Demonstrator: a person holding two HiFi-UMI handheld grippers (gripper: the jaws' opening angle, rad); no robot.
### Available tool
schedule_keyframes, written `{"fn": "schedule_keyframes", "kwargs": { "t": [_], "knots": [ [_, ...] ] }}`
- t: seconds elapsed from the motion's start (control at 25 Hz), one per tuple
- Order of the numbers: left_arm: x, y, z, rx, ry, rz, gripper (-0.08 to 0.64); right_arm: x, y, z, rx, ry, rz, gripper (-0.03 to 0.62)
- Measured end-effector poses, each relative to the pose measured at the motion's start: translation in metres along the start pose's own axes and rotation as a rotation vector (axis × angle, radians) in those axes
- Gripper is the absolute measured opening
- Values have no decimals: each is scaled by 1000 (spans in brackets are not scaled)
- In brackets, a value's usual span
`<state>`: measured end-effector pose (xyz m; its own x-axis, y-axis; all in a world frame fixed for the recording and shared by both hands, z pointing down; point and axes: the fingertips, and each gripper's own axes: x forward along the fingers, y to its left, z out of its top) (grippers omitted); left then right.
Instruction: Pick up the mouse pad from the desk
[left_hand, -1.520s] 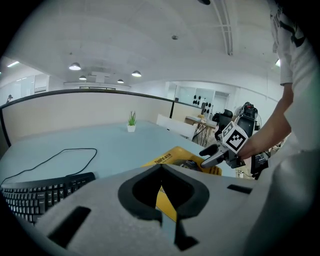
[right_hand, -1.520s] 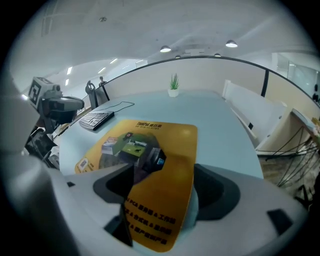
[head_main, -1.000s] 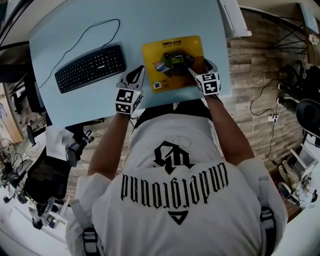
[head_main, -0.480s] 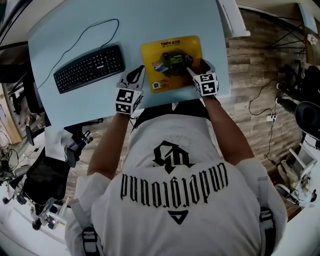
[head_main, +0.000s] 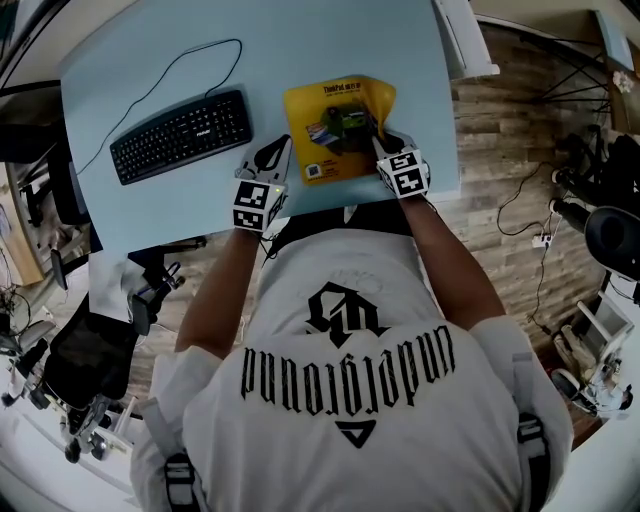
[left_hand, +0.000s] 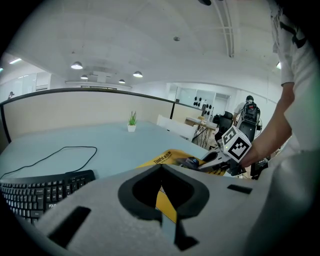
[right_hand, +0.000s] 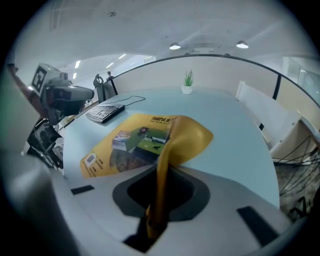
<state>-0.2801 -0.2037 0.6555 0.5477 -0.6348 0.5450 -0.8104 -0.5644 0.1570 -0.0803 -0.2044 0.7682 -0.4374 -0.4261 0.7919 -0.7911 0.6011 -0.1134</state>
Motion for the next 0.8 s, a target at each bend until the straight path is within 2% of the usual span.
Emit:
{"fn": "schedule_keyframes", "kwargs": {
  "t": [0.32,0.8],
  "knots": [
    [-10,-2,5,1,-10,14,8,-14,7,15,19,-49,16,25],
    [-35,-9,43,9,-100,32,8,-60,32,71,37,-201,90,25]
  ]
}}
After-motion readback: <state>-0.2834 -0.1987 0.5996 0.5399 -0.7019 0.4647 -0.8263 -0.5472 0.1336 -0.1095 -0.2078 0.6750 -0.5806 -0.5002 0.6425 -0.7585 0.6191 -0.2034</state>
